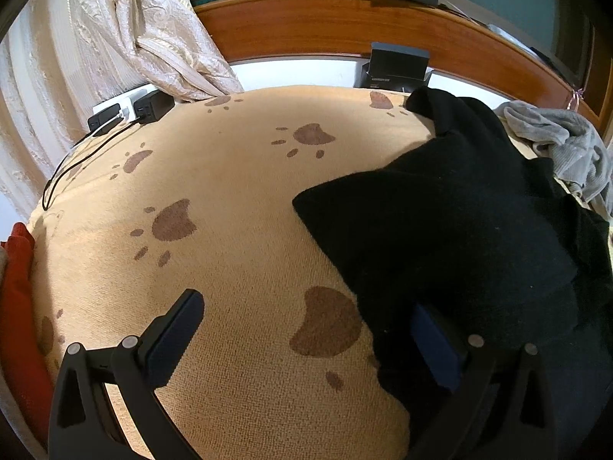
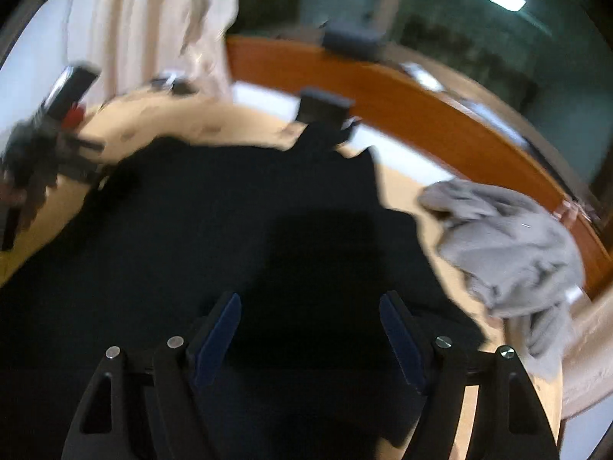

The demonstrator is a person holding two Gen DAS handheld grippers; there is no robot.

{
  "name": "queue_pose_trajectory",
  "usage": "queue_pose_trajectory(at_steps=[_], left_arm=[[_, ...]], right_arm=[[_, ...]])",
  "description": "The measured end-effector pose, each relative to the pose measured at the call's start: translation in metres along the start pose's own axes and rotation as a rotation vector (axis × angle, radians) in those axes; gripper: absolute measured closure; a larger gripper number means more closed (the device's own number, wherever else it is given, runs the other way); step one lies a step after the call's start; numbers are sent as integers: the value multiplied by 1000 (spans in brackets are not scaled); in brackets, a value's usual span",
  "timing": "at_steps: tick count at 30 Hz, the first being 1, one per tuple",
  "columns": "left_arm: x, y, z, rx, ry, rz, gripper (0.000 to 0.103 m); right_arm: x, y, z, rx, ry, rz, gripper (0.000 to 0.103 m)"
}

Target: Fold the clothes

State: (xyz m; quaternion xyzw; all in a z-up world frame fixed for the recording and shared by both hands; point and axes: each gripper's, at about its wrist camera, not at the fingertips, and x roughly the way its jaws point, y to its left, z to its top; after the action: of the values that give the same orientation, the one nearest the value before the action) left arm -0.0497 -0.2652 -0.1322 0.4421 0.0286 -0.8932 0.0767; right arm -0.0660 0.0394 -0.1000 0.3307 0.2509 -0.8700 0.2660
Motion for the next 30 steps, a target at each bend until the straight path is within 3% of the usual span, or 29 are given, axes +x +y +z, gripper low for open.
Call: queue_pose_trajectory(at_steps=[1, 3, 8, 13, 17, 20, 23, 30], left_arm=[[0, 1, 0, -2, 2, -4, 0], [0, 1, 0, -3, 3, -9, 0], [2, 2, -1, -5, 5, -19, 0], [3, 4, -1, -15, 10, -30, 0], [3, 4, -2, -14, 9, -30, 0], [4, 6, -1, -16, 11, -36, 0], [5, 7, -1, -17, 13, -40, 0], [5, 8, -2, -19, 12, -44, 0]], right_arm=[[7, 2, 2, -8, 21, 10, 39], [22, -8, 4, 50, 85, 33, 66], [30, -41, 1, 216, 119, 62, 75], [9, -100, -14, 473, 54, -27, 75], [6, -157, -41, 740, 38, -50, 75], [1, -165, -50, 799, 1, 3, 69], [-5, -173, -59, 856, -37, 57, 37], [-17, -191, -80, 989, -127, 184, 35]])
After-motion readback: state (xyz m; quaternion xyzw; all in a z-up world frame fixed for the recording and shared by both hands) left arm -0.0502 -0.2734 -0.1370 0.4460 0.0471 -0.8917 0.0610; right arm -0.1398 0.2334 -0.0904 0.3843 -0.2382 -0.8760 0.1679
